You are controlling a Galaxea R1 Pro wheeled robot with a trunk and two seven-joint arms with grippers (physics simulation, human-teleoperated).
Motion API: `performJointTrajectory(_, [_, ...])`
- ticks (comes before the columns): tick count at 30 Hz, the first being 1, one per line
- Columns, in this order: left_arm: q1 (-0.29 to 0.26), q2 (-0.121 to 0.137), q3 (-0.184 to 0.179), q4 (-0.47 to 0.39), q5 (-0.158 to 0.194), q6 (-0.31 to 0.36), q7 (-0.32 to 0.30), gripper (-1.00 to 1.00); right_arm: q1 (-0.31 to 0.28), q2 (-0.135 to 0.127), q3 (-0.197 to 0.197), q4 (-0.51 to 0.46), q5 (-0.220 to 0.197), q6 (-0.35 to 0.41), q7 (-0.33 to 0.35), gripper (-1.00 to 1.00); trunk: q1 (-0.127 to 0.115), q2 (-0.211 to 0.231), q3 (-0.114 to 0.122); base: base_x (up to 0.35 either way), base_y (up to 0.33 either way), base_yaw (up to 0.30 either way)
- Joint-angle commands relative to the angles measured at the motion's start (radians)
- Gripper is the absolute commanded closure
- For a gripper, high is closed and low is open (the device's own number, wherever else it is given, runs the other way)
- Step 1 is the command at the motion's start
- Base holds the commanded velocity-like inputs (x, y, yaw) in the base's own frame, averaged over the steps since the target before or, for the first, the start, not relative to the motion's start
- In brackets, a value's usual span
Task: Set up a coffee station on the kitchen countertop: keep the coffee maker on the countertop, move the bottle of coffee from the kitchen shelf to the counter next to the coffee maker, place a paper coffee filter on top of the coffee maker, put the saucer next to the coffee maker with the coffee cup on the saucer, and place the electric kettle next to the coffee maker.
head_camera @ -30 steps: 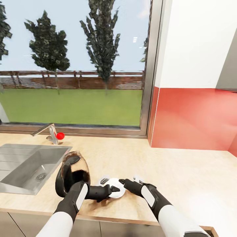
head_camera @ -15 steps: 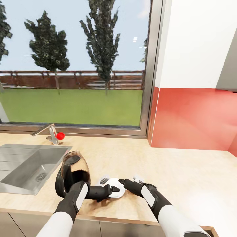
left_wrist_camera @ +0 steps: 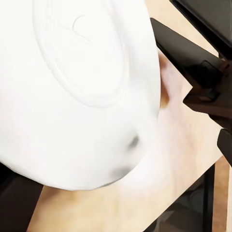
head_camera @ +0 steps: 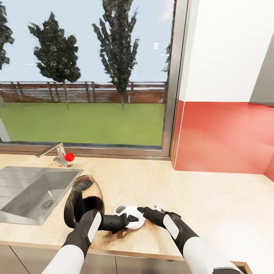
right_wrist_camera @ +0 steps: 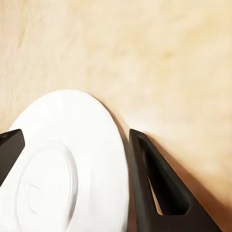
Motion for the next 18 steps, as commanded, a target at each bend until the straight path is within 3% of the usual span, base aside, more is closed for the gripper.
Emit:
performJointTrajectory(1, [0.000,-0.001,0.004,0.000,-0.011,0.004,0.003,-1.00,0.000,0.000,-0.003,-0.001,-0.002,0.005,0.000,-1.00,0.000,-0.001,-0.001,0.000,0.000,0.000])
performJointTrajectory(18, [-0.002,0.002,0.021,-0.009,-0.012,0.004,0.003,-1.00,0.000,0.000,-0.003,-0.001,-0.002,0.005,0.000,-1.00,0.000,-0.001,-0.001,0.000,0.000,0.000])
